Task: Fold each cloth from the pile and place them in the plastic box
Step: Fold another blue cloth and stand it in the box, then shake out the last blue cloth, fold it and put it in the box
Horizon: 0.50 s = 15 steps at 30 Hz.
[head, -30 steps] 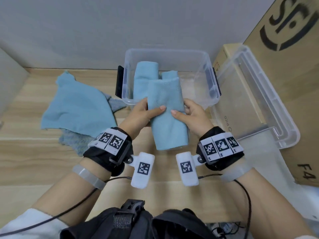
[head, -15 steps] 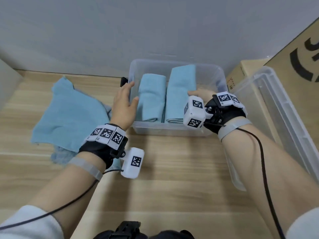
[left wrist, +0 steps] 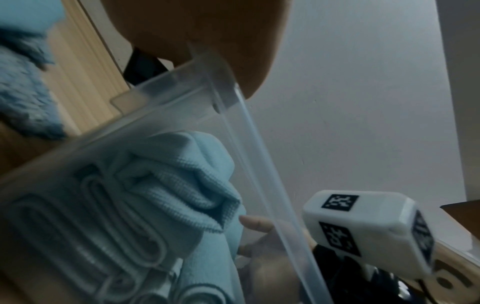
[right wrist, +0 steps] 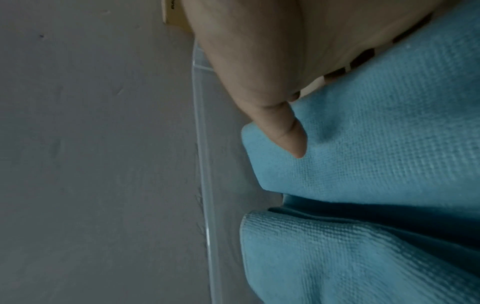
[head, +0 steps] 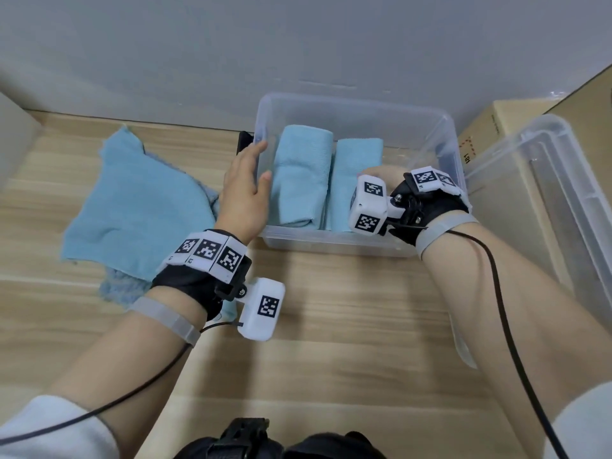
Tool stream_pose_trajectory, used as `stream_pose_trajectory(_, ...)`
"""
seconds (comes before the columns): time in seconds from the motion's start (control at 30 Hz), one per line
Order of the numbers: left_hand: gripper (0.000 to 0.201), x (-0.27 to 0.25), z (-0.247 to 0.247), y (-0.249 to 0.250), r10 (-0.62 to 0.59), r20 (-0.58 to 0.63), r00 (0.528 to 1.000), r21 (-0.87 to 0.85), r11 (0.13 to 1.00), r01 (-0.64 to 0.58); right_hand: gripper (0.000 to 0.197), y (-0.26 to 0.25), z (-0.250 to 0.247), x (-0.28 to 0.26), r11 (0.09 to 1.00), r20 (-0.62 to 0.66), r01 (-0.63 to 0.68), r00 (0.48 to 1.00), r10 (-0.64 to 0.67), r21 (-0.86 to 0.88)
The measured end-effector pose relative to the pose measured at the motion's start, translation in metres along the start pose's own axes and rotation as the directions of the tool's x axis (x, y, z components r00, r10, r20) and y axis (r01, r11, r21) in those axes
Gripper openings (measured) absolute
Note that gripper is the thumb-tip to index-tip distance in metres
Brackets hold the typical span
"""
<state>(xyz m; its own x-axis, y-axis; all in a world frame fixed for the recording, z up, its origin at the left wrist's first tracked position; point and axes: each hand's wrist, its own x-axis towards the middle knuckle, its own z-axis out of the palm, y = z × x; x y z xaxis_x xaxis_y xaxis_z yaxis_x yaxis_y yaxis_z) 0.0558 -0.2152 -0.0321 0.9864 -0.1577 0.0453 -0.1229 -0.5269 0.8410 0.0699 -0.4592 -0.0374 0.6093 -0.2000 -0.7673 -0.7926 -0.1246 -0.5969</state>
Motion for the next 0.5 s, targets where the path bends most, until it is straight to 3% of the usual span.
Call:
stream_pose_trajectory(0.1, 0.047, 0.0, 0.0, 0.0, -0.005, -0.001, 1.0, 0.006, 1.0, 0.005, 0.017, -0.005, -0.003, -0.019, 0.997, -0.025, 0.032, 0.999, -0.031, 0.069)
stream_pose_trajectory(0.2, 0.048, 0.001, 0.0, -0.001, -0.009, 0.024, 1.0, 0.019, 1.0, 0.008, 0.074, -0.009, 0.004, -0.057, 0.978, -0.095, 0.08, 0.994, -0.062, 0.195)
stream_pose_trajectory(0.23, 0.048, 0.002, 0.0, -0.002, -0.01, 0.037, 0.999, 0.026, 1.0, 0.009, 0.082, -0.009, 0.008, -0.07, 0.971, -0.114, 0.132, 0.987, -0.111, 0.199)
stream_pose_trajectory(0.33, 0.049, 0.003, -0.004, -0.002, -0.023, 0.06, 0.998, 0.058, 0.998, 0.02, 0.061, -0.004, 0.026, -0.111, 0.911, -0.099, 0.266, 0.964, -0.247, 0.314)
stream_pose_trajectory(0.43, 0.049, -0.01, -0.017, 0.005, 0.007, 0.043, 0.999, 0.047, 0.999, -0.009, 0.023, 0.001, 0.045, -0.151, 0.873, 0.05, 0.32, 0.931, -0.363, 0.367)
stream_pose_trajectory(0.5, 0.048, -0.031, -0.031, 0.009, 0.045, 0.016, 0.999, -0.008, 0.999, -0.045, 0.015, 0.005, 0.06, -0.168, 0.876, 0.161, 0.343, 0.896, -0.413, 0.339)
